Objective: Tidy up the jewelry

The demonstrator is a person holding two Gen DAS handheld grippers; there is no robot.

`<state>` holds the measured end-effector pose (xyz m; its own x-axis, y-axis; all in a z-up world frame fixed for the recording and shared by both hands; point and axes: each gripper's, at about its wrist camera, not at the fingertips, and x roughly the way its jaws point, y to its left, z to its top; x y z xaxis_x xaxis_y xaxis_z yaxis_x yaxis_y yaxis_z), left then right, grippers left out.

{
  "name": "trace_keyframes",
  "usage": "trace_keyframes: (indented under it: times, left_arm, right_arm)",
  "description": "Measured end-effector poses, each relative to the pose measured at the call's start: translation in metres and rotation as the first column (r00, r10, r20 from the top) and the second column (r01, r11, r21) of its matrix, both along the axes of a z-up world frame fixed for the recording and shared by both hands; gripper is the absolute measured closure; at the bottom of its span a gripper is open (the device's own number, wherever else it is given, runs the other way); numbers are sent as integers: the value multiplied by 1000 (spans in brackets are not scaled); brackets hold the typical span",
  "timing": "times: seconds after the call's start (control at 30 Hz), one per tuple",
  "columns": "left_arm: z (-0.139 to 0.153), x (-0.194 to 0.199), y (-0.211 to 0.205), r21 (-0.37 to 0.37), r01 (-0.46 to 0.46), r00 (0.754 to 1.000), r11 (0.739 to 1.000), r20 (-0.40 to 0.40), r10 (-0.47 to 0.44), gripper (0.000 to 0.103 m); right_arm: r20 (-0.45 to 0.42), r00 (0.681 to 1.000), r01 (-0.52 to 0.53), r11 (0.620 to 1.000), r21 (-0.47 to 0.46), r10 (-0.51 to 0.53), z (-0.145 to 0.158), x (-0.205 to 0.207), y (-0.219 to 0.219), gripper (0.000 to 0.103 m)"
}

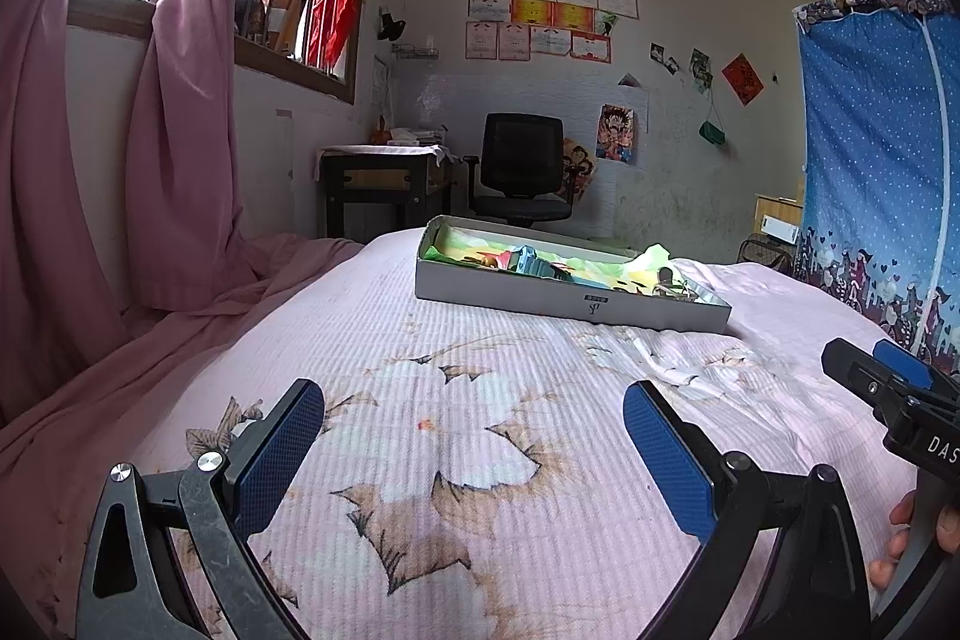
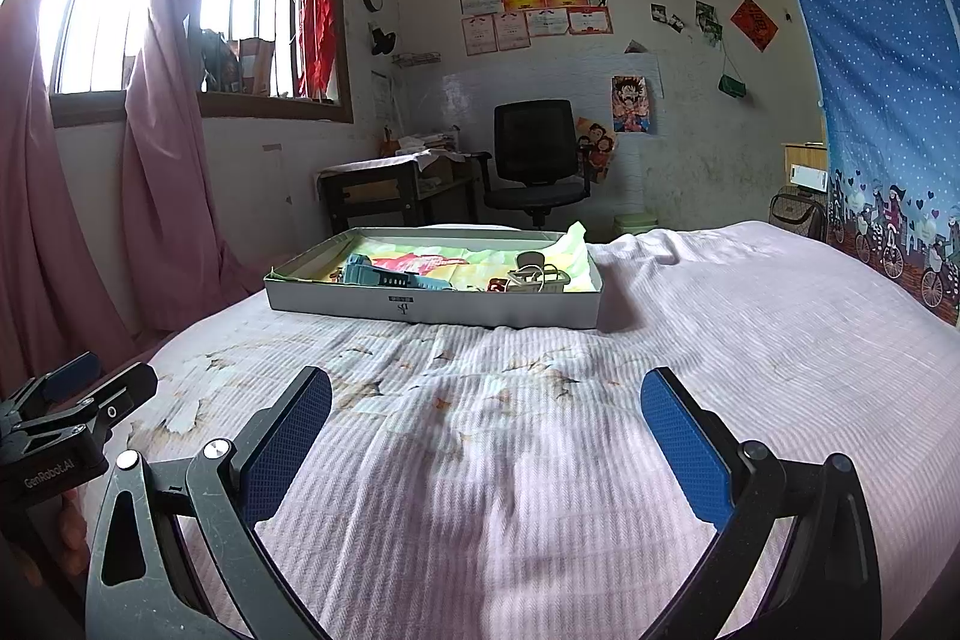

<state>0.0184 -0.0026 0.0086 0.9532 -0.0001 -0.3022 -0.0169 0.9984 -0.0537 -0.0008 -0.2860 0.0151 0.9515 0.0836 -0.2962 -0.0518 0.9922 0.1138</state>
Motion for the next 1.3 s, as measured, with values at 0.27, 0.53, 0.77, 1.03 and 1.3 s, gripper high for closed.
trace_keyframes:
  times: [0.27, 0.53, 0.77, 1.03, 1.3]
  left_arm:
    - [0, 0, 0, 0, -1, 1000, 1000, 0, 1, 2]
    - [0, 0, 0, 0, 2, 1000, 1000, -2, -2, 2]
    - [0, 0, 0, -1, 0, 1000, 1000, -2, 0, 2]
    - [0, 0, 0, 0, 1, 1000, 1000, -2, -1, 2]
    - [0, 0, 0, 1, 2, 1000, 1000, -1, -2, 2]
  right_arm:
    - [5, 1000, -7, 1000, -1, 7, 4, -1, 3, 2]
    - [5, 1000, -7, 1000, 1, 7, 3, -1, 3, 2]
    - [7, 1000, -10, 1000, 1, 10, 4, -1, 4, 2]
    - [8, 1000, -9, 1000, 1, 9, 4, -1, 4, 2]
    - [6, 1000, -13, 1000, 2, 13, 4, 0, 4, 2]
